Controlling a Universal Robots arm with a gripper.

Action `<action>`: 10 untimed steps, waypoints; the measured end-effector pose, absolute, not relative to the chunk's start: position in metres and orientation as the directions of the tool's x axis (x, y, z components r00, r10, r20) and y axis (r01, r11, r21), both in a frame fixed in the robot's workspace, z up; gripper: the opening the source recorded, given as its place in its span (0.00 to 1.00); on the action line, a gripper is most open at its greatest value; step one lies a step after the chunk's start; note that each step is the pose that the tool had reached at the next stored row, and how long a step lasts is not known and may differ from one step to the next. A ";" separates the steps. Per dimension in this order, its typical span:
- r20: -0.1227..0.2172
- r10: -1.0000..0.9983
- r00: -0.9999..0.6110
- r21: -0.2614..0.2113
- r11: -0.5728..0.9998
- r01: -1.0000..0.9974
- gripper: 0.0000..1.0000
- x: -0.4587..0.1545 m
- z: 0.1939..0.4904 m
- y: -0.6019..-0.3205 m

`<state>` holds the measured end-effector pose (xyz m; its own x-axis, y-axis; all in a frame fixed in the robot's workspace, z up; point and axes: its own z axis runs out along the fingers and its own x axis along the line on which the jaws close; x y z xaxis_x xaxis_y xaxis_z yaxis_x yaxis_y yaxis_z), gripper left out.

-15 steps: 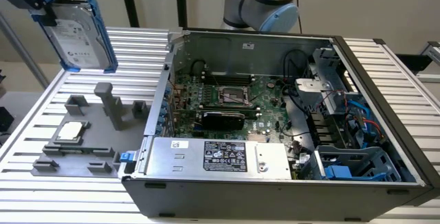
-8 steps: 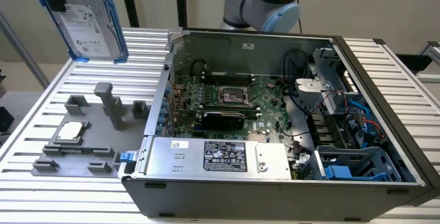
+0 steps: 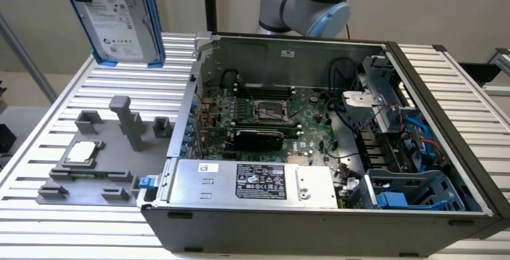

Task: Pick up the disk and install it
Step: 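Pick up the disk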

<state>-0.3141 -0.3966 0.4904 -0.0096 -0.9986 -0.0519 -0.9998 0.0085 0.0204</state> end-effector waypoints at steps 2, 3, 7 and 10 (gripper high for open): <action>-0.052 -0.999 -0.010 0.021 0.009 -1.000 0.00 -0.305 0.495 -0.400; -0.052 -0.999 -0.010 0.021 0.009 -1.000 0.00 -0.300 0.498 -0.401; -0.052 -0.999 -0.010 0.021 0.009 -1.000 0.00 -0.282 0.505 -0.408; -0.052 -0.999 -0.010 0.021 0.009 -1.000 0.00 -0.268 0.509 -0.413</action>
<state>-0.2684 -0.4126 0.5090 -0.0097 -0.9986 -0.0521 -0.9997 0.0087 0.0207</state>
